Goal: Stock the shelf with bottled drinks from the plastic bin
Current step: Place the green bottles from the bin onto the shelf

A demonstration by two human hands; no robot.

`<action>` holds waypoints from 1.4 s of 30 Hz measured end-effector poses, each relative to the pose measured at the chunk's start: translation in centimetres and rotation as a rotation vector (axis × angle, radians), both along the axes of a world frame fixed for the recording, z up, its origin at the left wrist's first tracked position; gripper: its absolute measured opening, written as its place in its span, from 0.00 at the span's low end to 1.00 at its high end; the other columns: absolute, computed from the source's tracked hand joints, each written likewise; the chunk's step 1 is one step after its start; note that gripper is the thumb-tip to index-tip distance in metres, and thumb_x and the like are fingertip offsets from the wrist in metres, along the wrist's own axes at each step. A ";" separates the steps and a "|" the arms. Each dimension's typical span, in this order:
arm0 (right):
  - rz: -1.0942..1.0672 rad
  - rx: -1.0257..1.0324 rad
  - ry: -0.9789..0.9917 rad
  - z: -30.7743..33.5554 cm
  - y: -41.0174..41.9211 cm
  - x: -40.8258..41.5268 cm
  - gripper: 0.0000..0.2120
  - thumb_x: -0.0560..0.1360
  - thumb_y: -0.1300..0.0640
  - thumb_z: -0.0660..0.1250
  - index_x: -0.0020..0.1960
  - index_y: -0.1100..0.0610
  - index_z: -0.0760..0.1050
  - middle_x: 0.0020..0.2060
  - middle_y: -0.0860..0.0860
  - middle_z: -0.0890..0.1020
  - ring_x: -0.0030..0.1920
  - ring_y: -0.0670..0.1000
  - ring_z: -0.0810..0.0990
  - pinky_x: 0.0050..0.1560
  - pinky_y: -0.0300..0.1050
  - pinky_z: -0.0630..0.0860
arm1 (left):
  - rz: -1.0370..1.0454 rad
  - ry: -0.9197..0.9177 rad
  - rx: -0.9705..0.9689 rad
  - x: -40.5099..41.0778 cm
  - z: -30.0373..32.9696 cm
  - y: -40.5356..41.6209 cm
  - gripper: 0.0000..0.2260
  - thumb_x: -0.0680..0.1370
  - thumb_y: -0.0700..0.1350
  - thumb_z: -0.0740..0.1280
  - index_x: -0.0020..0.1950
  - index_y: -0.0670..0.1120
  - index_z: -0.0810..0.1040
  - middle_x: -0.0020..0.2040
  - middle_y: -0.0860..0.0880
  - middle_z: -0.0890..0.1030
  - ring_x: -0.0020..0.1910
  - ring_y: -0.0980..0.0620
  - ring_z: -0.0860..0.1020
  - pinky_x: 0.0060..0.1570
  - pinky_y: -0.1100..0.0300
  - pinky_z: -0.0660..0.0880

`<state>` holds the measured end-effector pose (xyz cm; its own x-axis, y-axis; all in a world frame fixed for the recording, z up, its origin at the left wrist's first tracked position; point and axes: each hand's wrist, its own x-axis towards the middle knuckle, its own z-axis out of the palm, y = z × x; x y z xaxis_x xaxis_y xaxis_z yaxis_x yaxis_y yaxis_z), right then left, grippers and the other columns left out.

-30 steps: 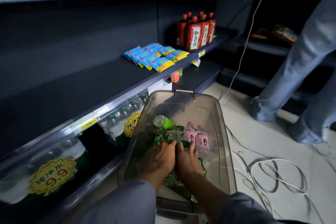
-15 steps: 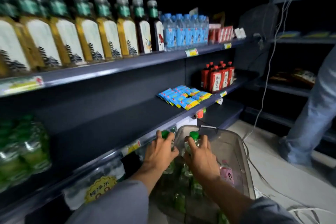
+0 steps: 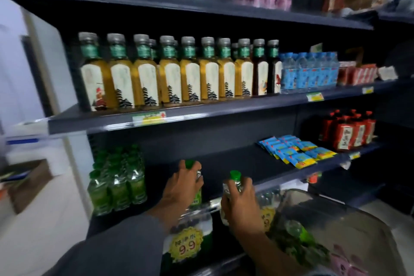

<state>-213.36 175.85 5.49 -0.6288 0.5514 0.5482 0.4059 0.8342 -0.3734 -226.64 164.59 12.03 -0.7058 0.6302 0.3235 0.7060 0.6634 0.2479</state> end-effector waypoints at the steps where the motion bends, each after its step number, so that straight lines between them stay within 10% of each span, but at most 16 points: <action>1: 0.026 -0.002 0.000 0.1 -0.7 -1.1 0.16 0.76 0.53 0.67 0.63 0.50 0.71 0.59 0.56 0.68 0.55 0.59 0.74 0.49 0.54 0.78 | 0.026 0.004 0.000 -1.1 0.0 -1.0 0.12 0.82 0.54 0.61 0.65 0.55 0.68 0.63 0.43 0.67 0.50 0.38 0.81 0.49 0.47 0.80; 25: 0.279 0.015 -0.068 -1.2 -5.9 -21.0 0.19 0.79 0.49 0.67 0.68 0.46 0.71 0.60 0.54 0.67 0.58 0.59 0.74 0.46 0.55 0.78 | 0.158 0.198 -0.134 -17.4 -1.7 -3.3 0.10 0.78 0.46 0.66 0.59 0.53 0.73 0.58 0.42 0.79 0.61 0.37 0.74 0.50 0.48 0.76; 31: 0.300 -0.013 -0.056 -2.9 -5.7 -23.0 0.19 0.76 0.46 0.71 0.65 0.48 0.73 0.58 0.54 0.67 0.56 0.59 0.75 0.43 0.56 0.79 | 0.215 0.388 -0.274 -21.0 -2.8 -1.9 0.12 0.83 0.55 0.59 0.63 0.53 0.73 0.51 0.46 0.85 0.63 0.41 0.72 0.60 0.47 0.61; 38: 0.448 -0.246 0.088 -5.0 -6.2 -23.1 0.51 0.75 0.50 0.72 0.79 0.38 0.35 0.65 0.52 0.62 0.63 0.56 0.71 0.54 0.53 0.81 | 0.280 0.343 -0.364 -24.1 -2.0 -1.8 0.11 0.81 0.55 0.63 0.60 0.54 0.75 0.54 0.47 0.83 0.64 0.41 0.70 0.65 0.44 0.58; 42: 0.412 -0.422 0.070 -7.1 -5.6 -23.8 0.46 0.77 0.47 0.70 0.82 0.48 0.42 0.67 0.52 0.65 0.67 0.54 0.71 0.62 0.51 0.76 | 0.296 0.328 -0.357 -25.7 -1.9 -1.2 0.12 0.80 0.57 0.64 0.60 0.54 0.76 0.54 0.47 0.83 0.62 0.42 0.71 0.66 0.44 0.59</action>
<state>-237.14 170.23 -1.59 -0.8076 0.4487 0.3827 0.0425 0.6916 -0.7210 -252.29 163.40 10.17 -0.7676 0.5310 0.3589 0.4791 0.8474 -0.2290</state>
